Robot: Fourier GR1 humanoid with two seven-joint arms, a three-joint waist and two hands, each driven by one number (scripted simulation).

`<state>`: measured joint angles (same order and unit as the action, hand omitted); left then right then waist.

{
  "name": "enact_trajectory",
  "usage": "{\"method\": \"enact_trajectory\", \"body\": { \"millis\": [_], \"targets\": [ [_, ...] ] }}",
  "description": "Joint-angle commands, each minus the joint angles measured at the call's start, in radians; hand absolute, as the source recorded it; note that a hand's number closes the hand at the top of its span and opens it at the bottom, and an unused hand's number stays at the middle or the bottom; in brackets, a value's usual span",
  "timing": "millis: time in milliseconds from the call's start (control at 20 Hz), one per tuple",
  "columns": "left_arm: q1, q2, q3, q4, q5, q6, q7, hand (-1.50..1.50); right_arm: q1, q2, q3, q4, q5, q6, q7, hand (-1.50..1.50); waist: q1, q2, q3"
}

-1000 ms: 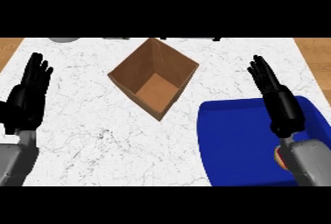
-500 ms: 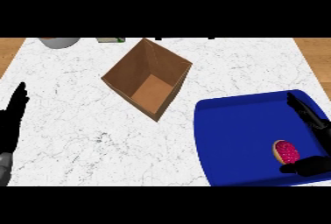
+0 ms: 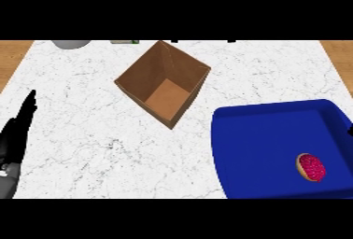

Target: Pick the cupcake from the tray and place it in the cardboard box

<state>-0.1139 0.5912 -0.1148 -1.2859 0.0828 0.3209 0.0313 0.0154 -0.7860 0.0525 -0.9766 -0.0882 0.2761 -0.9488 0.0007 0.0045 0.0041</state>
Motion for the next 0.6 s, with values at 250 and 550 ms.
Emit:
{"method": "enact_trajectory", "body": {
  "millis": [250,550],
  "targets": [
    [0.002,-0.027,-0.018,-0.009,-0.033,-0.002,0.017,0.00,-0.109,-0.166,0.121,0.018,0.304,-0.051,-0.045,-1.50,0.019,-0.002,-0.004],
    [-0.025,-0.017,0.017,0.021,-0.028,-0.040,-0.001,0.00,-0.197,-0.179,0.232,-0.015,0.467,-0.043,0.125,-1.50,0.014,-0.001,-0.005]
  ]
}}
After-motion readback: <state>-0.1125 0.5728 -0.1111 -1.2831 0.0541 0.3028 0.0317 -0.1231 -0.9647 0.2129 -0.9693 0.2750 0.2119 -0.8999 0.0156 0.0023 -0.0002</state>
